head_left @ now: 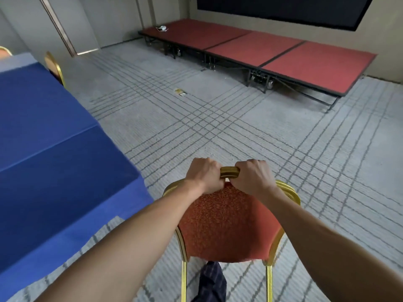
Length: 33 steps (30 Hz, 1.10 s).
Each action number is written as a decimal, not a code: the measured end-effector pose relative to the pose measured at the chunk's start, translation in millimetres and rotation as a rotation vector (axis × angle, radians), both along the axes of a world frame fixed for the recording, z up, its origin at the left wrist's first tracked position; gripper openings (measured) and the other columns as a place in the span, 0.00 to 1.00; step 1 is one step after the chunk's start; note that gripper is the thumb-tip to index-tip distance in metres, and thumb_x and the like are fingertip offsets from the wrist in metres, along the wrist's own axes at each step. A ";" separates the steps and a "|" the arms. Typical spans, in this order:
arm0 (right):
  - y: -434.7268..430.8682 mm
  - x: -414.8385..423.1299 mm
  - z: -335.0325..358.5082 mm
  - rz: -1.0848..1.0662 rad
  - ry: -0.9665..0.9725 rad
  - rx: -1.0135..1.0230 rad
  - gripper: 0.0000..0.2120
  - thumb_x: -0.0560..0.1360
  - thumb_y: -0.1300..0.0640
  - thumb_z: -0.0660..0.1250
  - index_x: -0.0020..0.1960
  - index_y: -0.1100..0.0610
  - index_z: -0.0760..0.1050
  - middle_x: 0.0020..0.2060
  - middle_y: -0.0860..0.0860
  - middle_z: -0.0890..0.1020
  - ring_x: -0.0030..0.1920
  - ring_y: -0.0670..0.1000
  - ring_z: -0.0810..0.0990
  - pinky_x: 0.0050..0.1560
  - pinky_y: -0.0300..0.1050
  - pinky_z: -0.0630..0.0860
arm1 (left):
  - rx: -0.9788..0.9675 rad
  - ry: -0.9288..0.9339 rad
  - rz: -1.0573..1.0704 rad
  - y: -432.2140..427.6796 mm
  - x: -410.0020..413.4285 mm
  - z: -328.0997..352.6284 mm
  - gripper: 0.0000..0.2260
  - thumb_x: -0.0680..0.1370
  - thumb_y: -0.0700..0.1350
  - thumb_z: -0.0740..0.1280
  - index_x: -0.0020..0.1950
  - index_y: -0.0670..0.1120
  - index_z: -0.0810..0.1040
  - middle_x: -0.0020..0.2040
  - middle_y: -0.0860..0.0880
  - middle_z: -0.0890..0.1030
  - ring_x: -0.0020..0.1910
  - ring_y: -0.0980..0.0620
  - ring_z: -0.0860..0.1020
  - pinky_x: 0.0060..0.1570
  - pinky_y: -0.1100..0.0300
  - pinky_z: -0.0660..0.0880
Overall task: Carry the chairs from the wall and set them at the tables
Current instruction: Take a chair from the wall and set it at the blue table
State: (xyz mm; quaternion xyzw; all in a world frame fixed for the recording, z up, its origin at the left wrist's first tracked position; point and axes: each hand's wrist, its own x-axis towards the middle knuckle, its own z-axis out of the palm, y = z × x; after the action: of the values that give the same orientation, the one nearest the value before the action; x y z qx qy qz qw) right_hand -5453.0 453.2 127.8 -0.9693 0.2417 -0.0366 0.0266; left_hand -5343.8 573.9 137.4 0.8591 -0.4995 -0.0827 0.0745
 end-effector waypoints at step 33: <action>-480.5 735.3 -6.3 0.502 0.024 -0.030 0.15 0.73 0.41 0.60 0.38 0.51 0.71 0.33 0.50 0.79 0.34 0.54 0.78 0.38 0.44 0.74 | 0.077 -0.183 0.387 -442.2 666.8 -13.6 0.12 0.73 0.54 0.59 0.35 0.49 0.73 0.32 0.49 0.77 0.32 0.47 0.77 0.36 0.57 0.73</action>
State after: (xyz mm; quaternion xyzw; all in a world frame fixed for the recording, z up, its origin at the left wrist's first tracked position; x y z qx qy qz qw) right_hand -4717.7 -27.3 121.5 -0.9996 -0.0071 -0.0210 0.0174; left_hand -4677.0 131.7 123.8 0.9452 -0.3262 -0.0075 0.0102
